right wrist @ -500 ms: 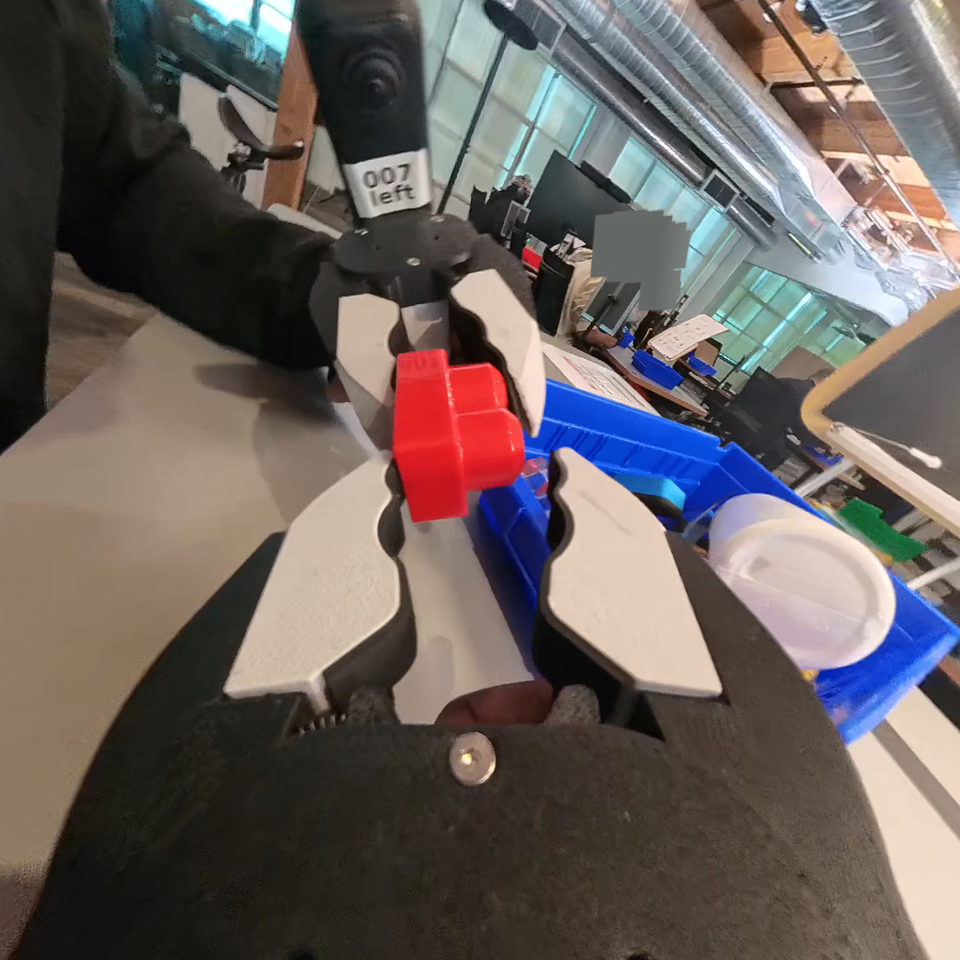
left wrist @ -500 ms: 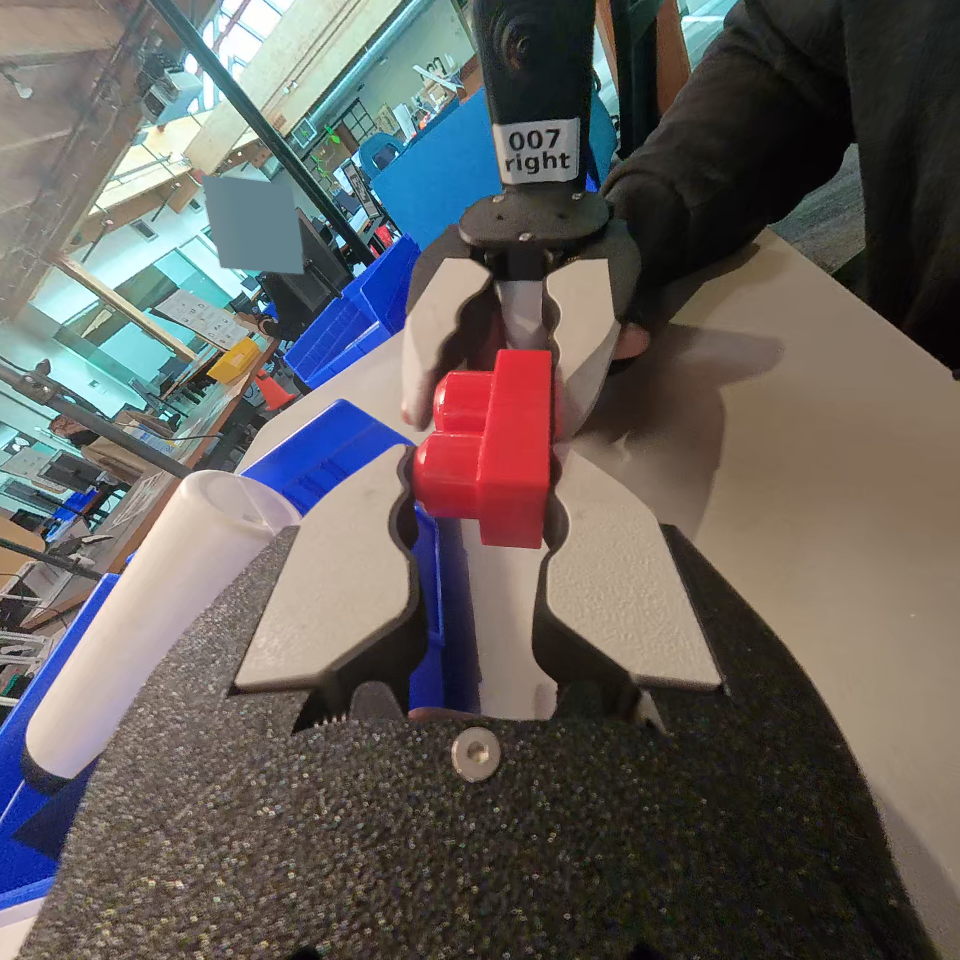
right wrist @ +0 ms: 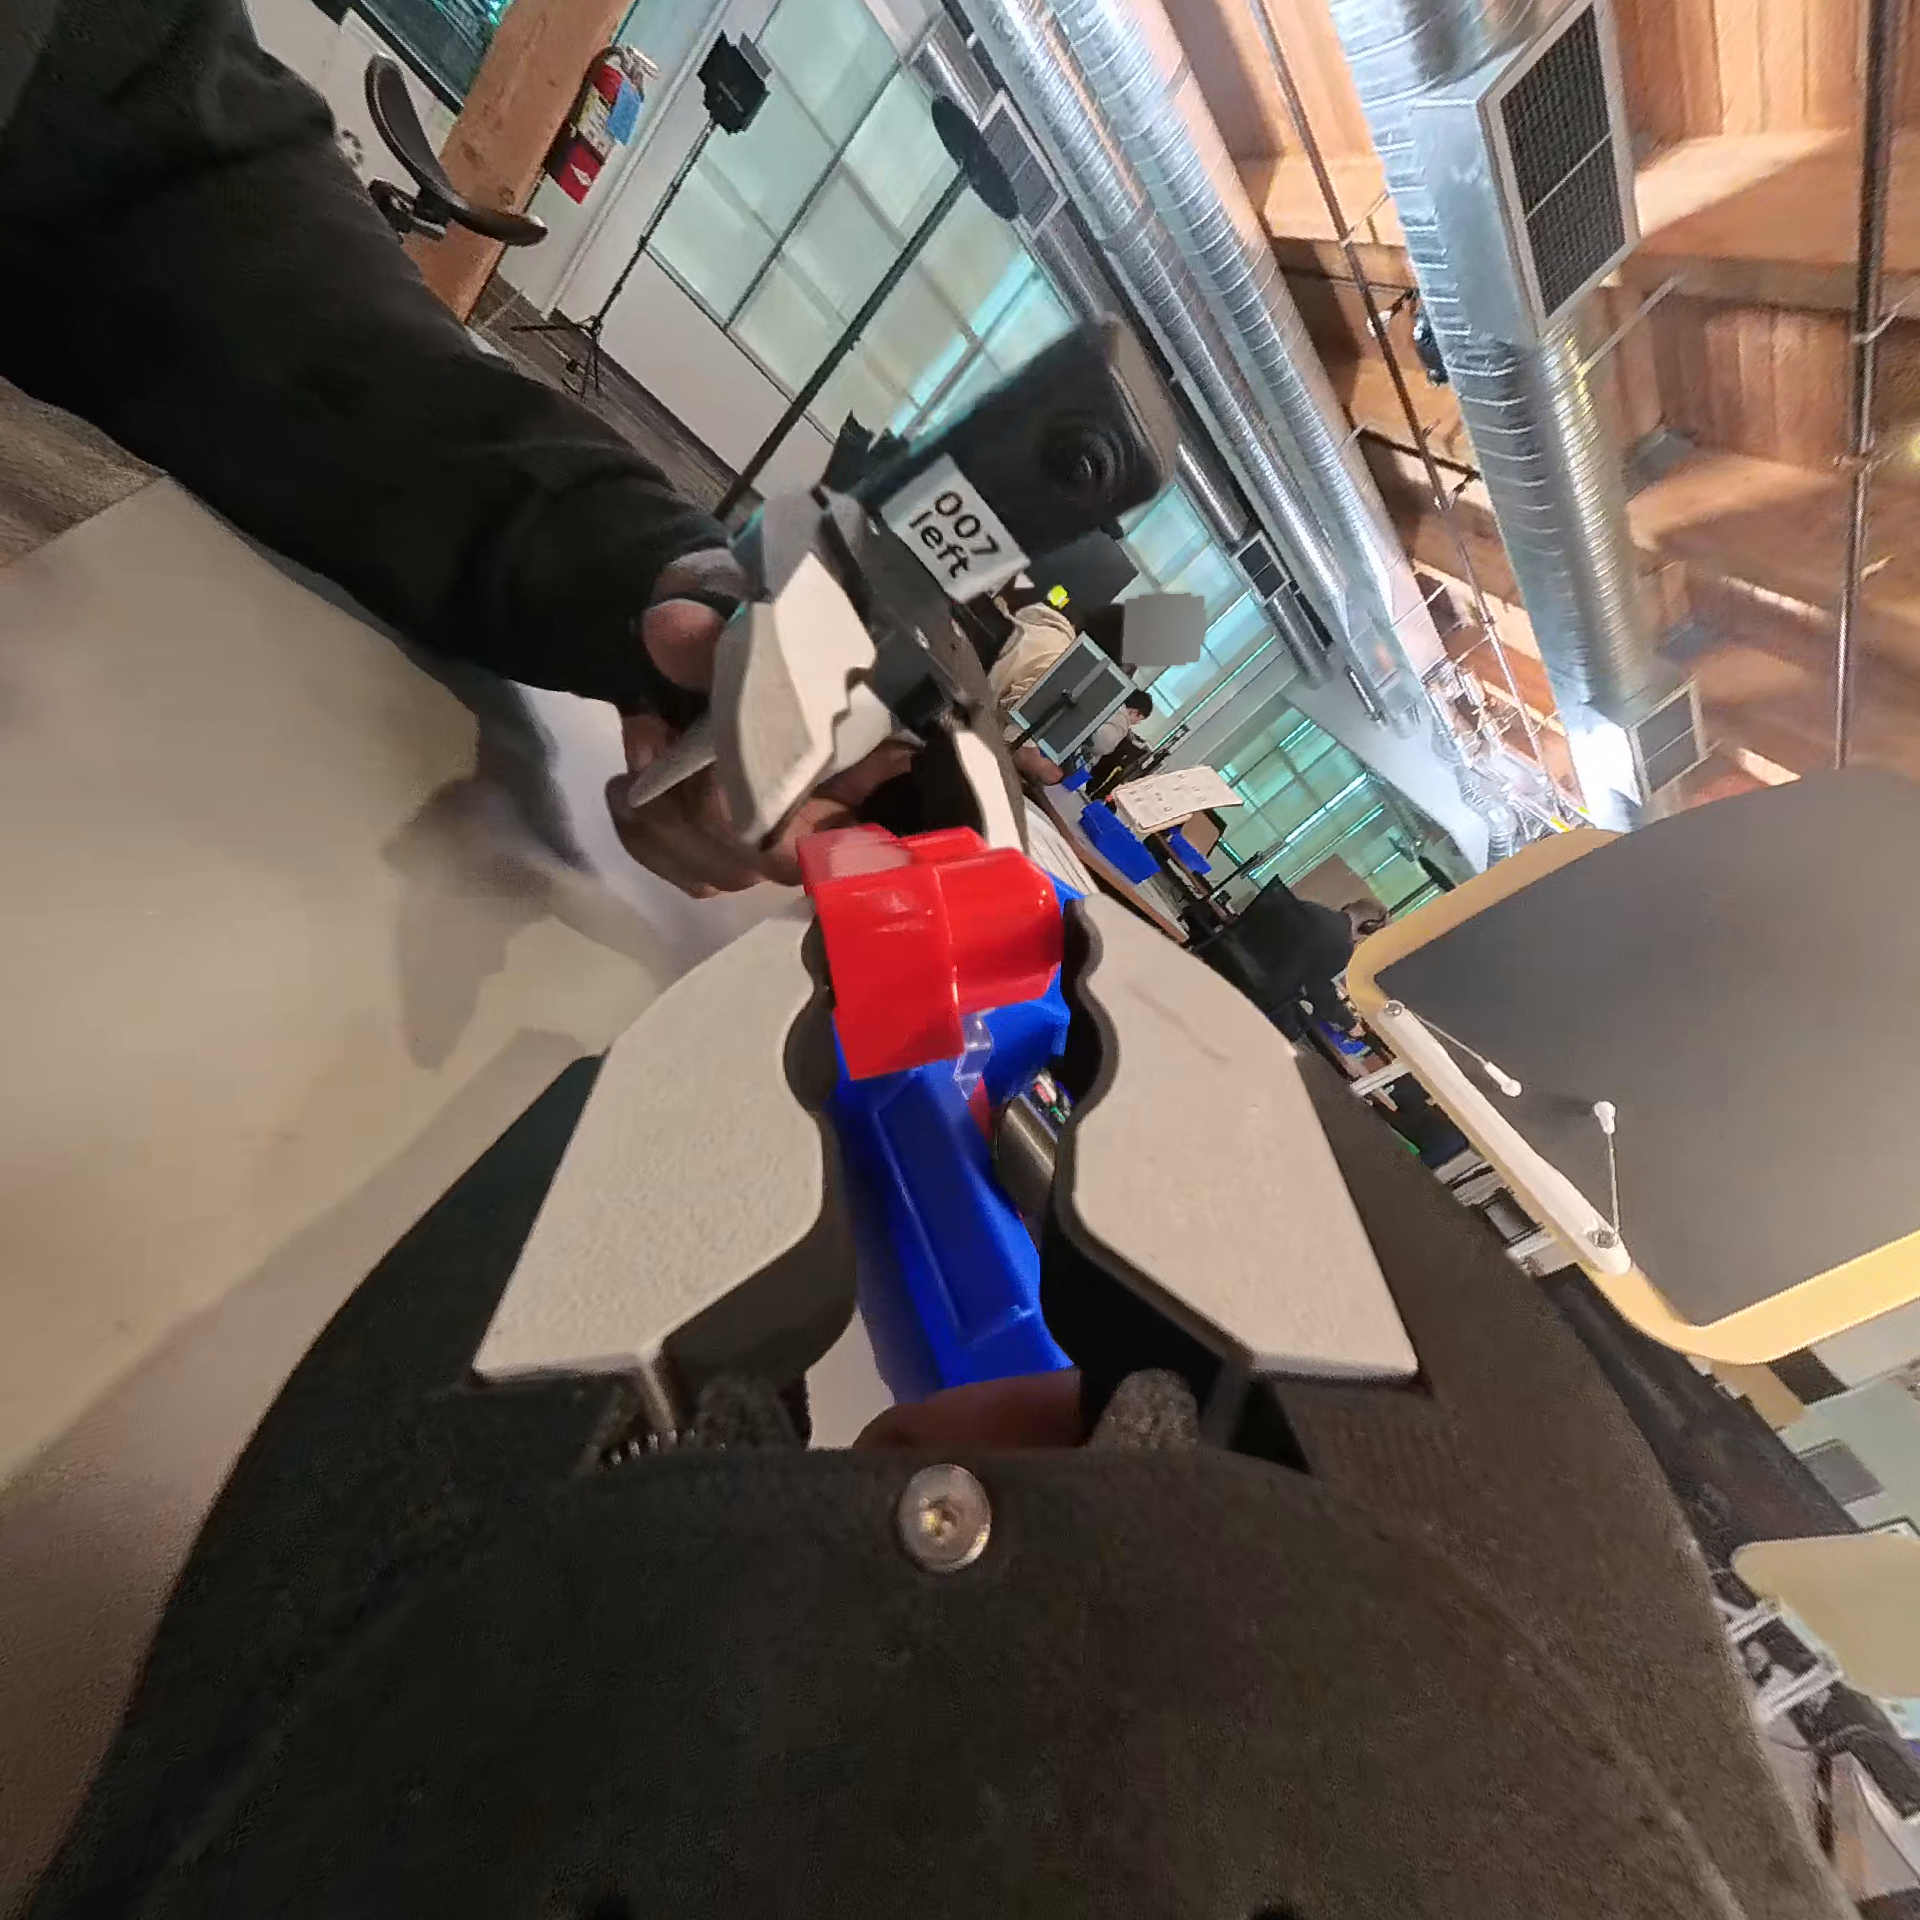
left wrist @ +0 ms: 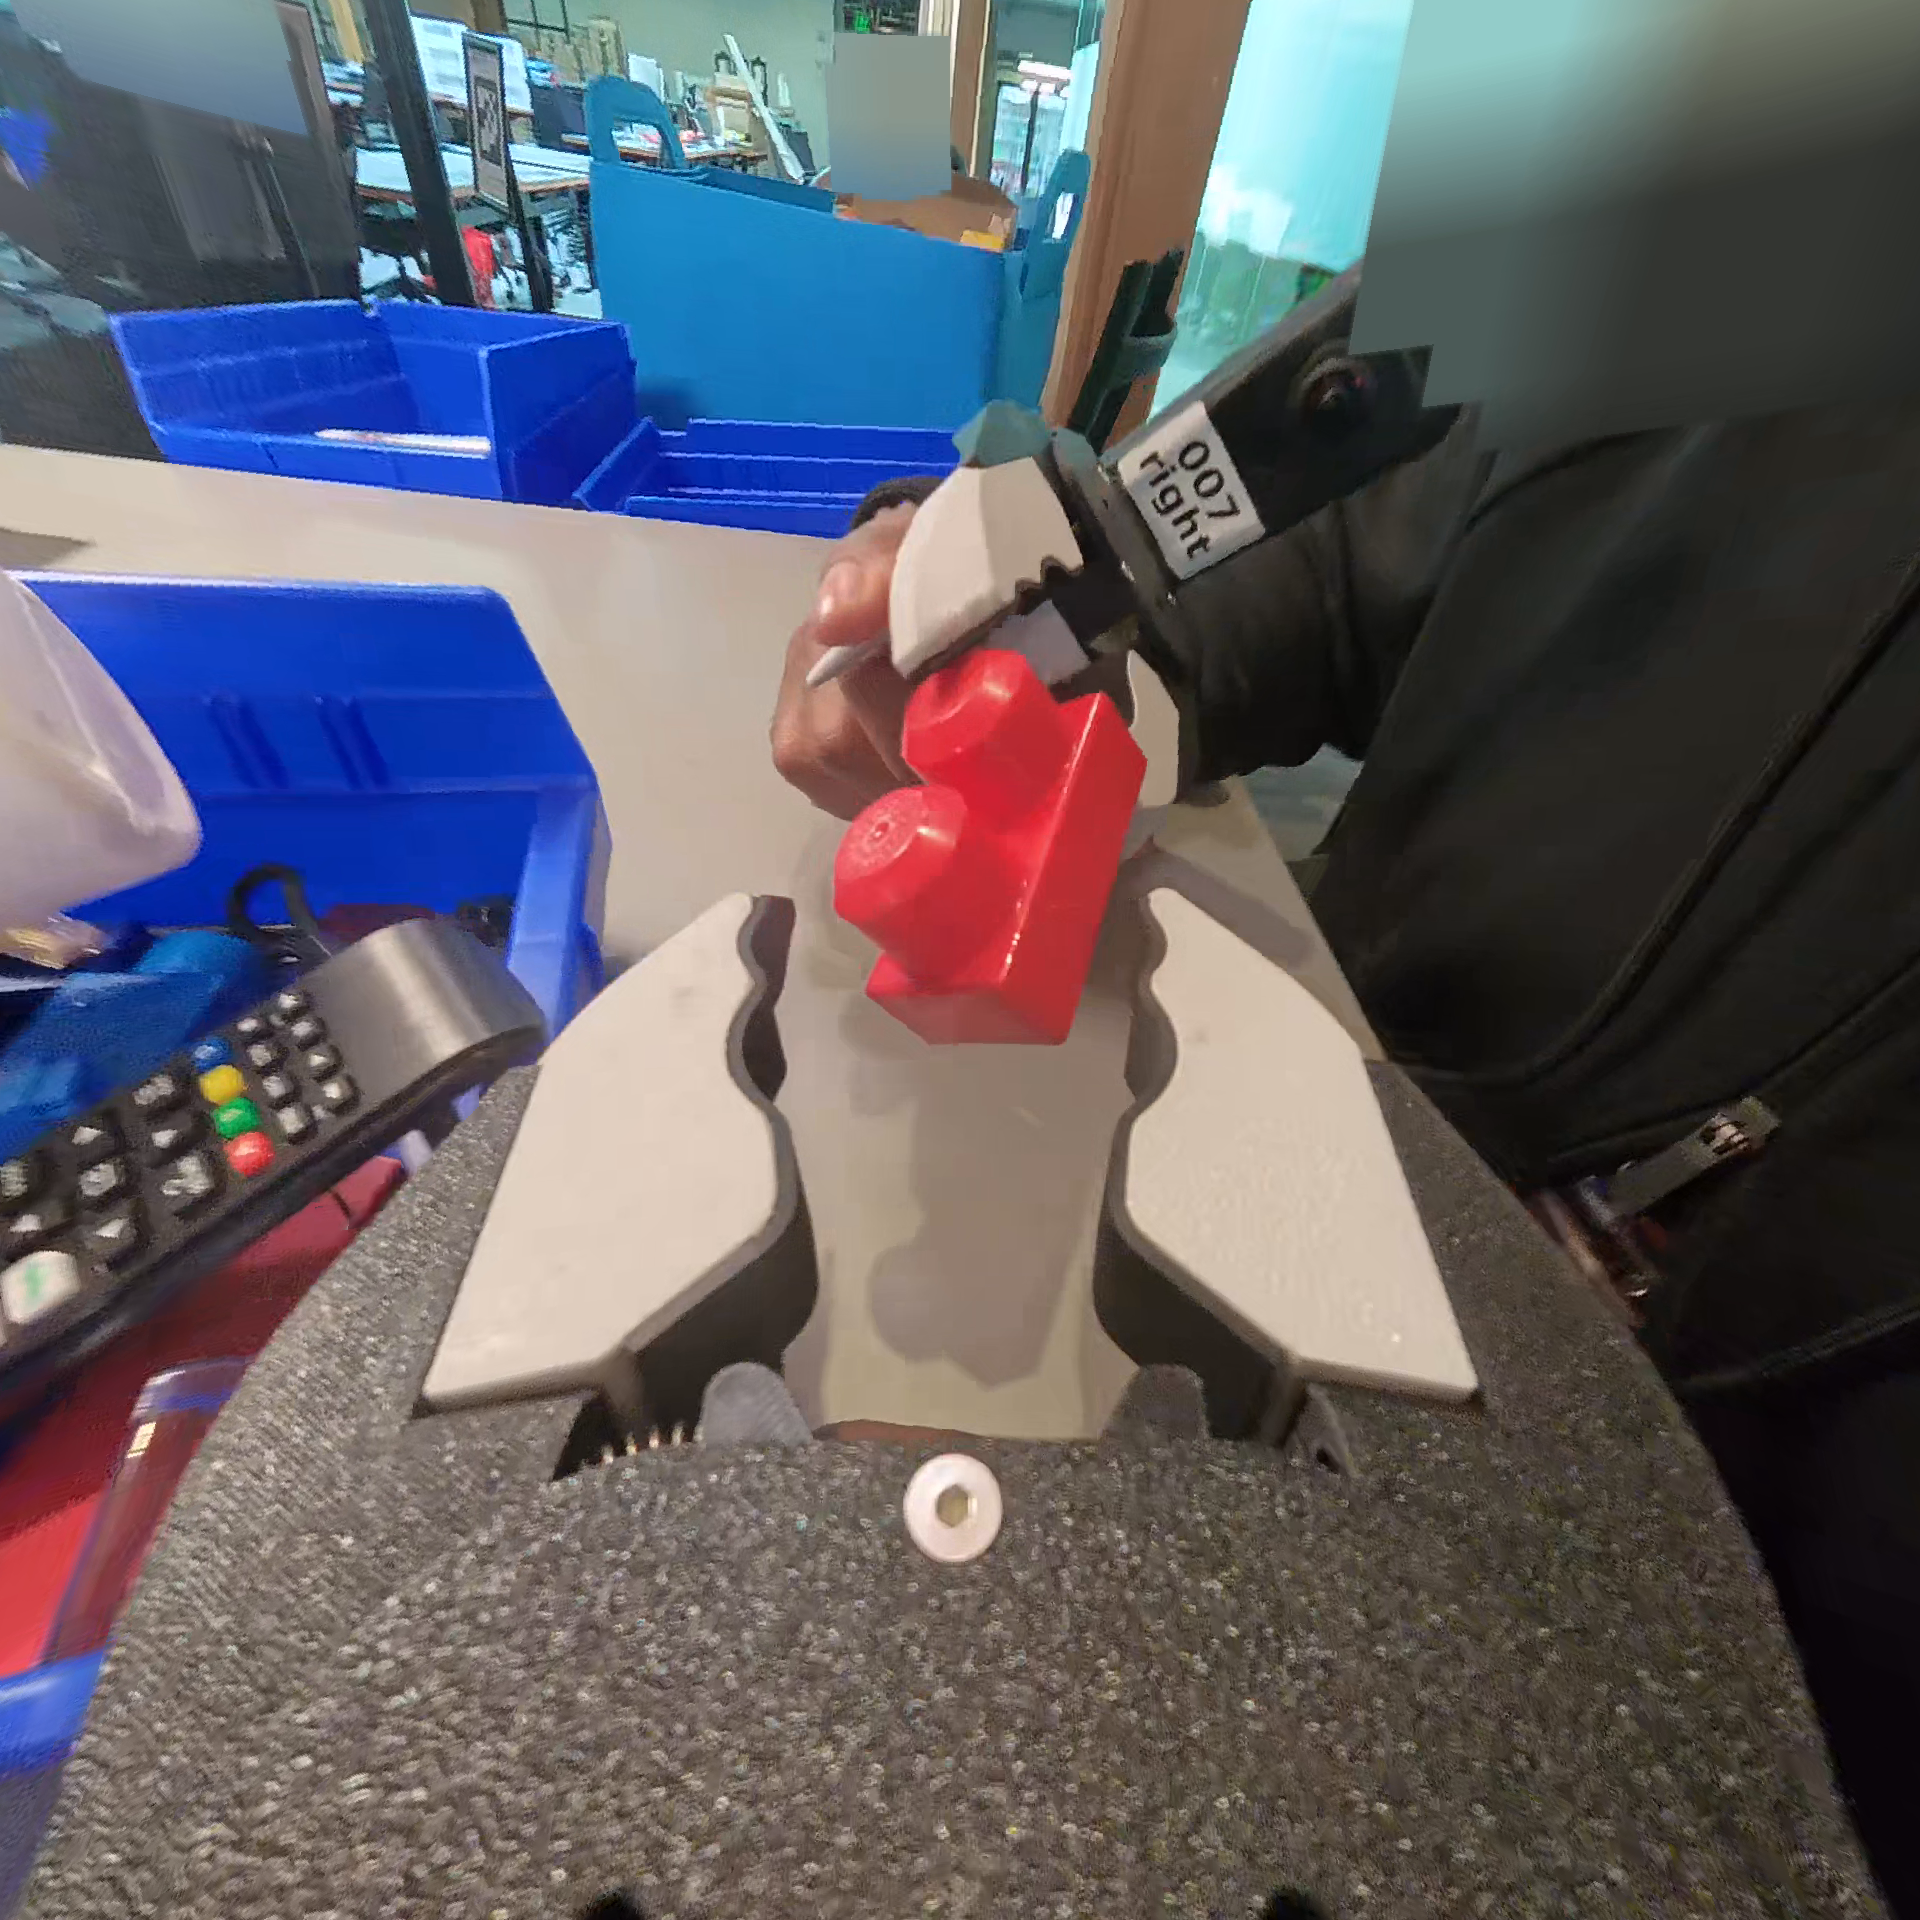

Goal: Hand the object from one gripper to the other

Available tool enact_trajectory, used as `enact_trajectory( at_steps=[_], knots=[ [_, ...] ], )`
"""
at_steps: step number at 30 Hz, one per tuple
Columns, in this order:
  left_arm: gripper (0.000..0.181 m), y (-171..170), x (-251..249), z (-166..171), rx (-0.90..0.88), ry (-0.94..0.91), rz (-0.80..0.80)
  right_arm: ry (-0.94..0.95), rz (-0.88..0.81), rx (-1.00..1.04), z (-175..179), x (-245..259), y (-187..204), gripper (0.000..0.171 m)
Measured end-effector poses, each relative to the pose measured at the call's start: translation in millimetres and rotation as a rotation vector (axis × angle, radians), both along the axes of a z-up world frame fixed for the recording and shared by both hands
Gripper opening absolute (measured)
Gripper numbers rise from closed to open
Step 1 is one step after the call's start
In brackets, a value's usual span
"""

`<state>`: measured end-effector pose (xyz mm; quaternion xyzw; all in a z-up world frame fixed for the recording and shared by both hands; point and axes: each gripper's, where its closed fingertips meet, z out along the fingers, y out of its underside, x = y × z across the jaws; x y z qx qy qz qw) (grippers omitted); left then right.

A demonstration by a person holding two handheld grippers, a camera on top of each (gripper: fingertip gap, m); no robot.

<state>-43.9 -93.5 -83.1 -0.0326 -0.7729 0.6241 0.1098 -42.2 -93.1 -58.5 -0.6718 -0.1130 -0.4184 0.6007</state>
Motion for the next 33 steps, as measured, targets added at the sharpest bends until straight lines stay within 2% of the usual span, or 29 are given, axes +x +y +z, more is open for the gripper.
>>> enact_trajectory(
  at_steps=[5, 7, 10, 15, 22, 26, 33],
  knots=[
    [0.059, -4, -17, -2, -0.001, 0.188, -0.098, -0.042, 0.014, -0.045, -7, -6, 6, 0.041],
    [0.048, -6, -17, -5, 0.007, 0.215, -0.097, -0.045, 0.011, -0.06, -10, -6, 7, 0.04],
    [0.041, -6, -11, -2, -0.026, 0.202, -0.071, -0.022, -0.034, -0.067, -14, 2, 5, 0.04],
    [0.04, -2, 7, 7, -0.064, -0.059, 0.057, 0.154, -0.054, -0.036, -17, 16, -1, 0.044],
    [0.039, 0, 23, 13, -0.076, -0.565, 0.222, 0.466, -0.002, 0.058, -19, 24, -3, 0.048],
    [0.039, -2, 25, 4, -0.023, -0.731, 0.244, 0.511, 0.024, 0.148, -4, 26, -9, 0.047],
    [0.039, -8, 19, -11, 0.019, -0.816, 0.206, 0.435, 0.037, 0.019, -17, 14, 1, 0.042]
  ],
)
